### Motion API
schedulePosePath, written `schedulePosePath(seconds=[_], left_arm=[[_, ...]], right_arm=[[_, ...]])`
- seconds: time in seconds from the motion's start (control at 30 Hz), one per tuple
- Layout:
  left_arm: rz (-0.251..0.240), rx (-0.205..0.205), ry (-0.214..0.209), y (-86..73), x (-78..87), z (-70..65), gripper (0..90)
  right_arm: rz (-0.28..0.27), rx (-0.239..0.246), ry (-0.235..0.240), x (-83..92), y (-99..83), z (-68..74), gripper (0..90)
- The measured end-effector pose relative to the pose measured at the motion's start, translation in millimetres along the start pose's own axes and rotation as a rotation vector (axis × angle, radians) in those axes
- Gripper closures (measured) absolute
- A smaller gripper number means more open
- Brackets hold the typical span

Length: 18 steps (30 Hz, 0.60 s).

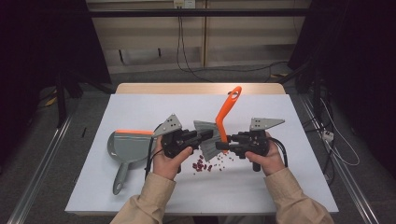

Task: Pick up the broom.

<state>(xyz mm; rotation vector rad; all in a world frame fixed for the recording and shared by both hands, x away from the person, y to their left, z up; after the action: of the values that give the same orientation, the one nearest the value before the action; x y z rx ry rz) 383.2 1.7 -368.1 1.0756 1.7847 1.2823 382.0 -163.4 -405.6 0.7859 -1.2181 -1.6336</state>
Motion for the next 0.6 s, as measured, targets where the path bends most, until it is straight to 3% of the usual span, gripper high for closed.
schedulePosePath(seconds=[0.27,0.6], left_arm=[[0.016,-0.022,0.025,-3.3,-1.3,3.1,77.3],[0.053,-0.113,0.084,-4.5,3.3,6.9,63.2]], right_arm=[[0.037,0.003,-0.036,3.5,1.8,-0.5,69.9],[0.071,0.029,-0.083,9.8,6.2,-2.2,70.1]])
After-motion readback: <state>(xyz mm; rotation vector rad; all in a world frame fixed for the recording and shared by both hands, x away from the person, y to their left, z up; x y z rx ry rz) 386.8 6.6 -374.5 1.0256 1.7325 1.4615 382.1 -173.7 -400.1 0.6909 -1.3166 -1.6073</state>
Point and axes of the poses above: each handheld gripper's, and its own axes: x roughly backward along the jaws, y roughly out of its top, z roughly to its left, the point moved 6 cm from there along -x, roughly forward along the jaws, and after that the axes turned 12 degrees about -z, right-handed, at the moved point
